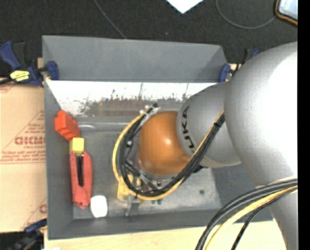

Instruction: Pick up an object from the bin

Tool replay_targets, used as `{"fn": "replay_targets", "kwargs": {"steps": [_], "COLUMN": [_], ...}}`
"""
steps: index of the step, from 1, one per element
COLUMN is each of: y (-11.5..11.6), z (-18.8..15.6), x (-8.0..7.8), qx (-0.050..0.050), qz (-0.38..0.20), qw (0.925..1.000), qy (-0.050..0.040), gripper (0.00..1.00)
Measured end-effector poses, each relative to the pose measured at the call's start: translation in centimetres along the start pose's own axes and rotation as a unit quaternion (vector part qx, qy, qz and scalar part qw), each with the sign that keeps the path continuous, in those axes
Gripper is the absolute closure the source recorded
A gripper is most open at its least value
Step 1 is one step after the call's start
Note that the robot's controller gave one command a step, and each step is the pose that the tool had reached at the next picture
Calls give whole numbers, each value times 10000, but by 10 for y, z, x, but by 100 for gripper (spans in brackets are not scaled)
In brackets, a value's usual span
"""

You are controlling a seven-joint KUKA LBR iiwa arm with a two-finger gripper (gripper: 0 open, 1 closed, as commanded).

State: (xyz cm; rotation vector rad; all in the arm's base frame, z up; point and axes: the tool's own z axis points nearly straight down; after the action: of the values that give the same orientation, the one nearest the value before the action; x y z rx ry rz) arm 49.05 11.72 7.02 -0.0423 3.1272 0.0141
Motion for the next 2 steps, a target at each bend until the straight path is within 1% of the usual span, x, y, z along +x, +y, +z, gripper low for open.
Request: {"fn": "replay_targets", "kwargs": {"steps": [1,2], "y": [15,15], "z": [-1,-1], "x": [-13,-13], "qx": [13,13], "qz": [1060,1063], "qw": [9944,9943], "qy": [17,17], "gripper": [100,100]}}
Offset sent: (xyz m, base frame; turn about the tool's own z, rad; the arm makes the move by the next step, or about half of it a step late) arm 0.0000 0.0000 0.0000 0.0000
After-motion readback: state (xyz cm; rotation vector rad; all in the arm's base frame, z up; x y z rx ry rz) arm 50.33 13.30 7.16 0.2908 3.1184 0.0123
